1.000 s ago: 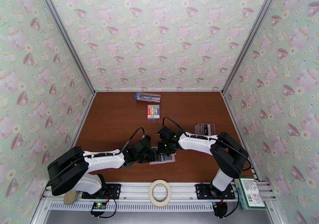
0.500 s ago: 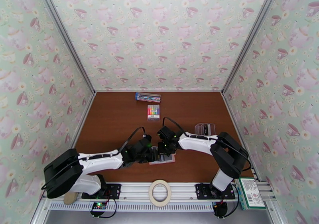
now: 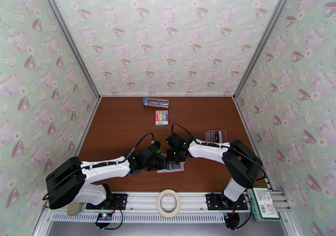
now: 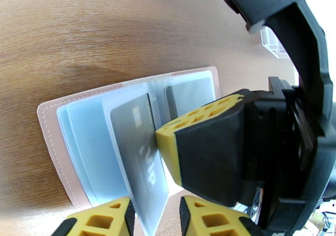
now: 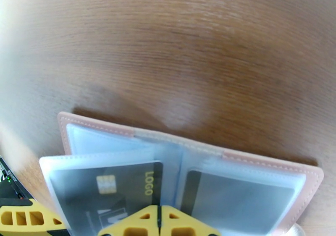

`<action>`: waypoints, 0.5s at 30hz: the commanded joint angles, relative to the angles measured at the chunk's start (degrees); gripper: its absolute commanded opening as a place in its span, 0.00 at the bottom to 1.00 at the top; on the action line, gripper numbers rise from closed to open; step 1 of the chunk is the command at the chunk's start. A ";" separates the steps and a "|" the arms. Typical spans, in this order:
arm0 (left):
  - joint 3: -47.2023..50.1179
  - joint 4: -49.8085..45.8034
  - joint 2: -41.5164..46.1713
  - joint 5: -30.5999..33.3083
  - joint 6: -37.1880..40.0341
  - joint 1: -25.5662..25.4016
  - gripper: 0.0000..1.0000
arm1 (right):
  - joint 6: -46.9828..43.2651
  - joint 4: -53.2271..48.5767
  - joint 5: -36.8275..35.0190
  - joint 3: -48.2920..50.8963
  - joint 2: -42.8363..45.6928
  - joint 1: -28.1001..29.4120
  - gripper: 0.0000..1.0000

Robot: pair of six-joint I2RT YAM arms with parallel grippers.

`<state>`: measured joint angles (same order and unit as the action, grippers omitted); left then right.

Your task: Put the credit cards into the card holder

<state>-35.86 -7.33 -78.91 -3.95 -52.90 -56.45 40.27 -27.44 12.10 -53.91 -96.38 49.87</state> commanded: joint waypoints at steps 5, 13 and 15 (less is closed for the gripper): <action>-4.00 3.42 -1.20 -1.33 1.49 -1.74 0.36 | 0.60 -0.28 -1.55 0.66 3.43 0.58 0.07; -6.10 3.03 -2.39 -1.24 1.84 -2.88 0.37 | -0.30 -2.43 -4.03 0.56 5.17 0.56 0.10; -6.54 3.09 -2.81 -1.37 1.93 -3.05 0.37 | -0.90 -3.67 -5.56 0.39 5.61 0.58 0.10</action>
<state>-39.24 -8.38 -80.95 -3.70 -52.45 -58.22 40.10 -31.18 8.73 -53.58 -92.18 49.87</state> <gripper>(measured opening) 0.366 0.100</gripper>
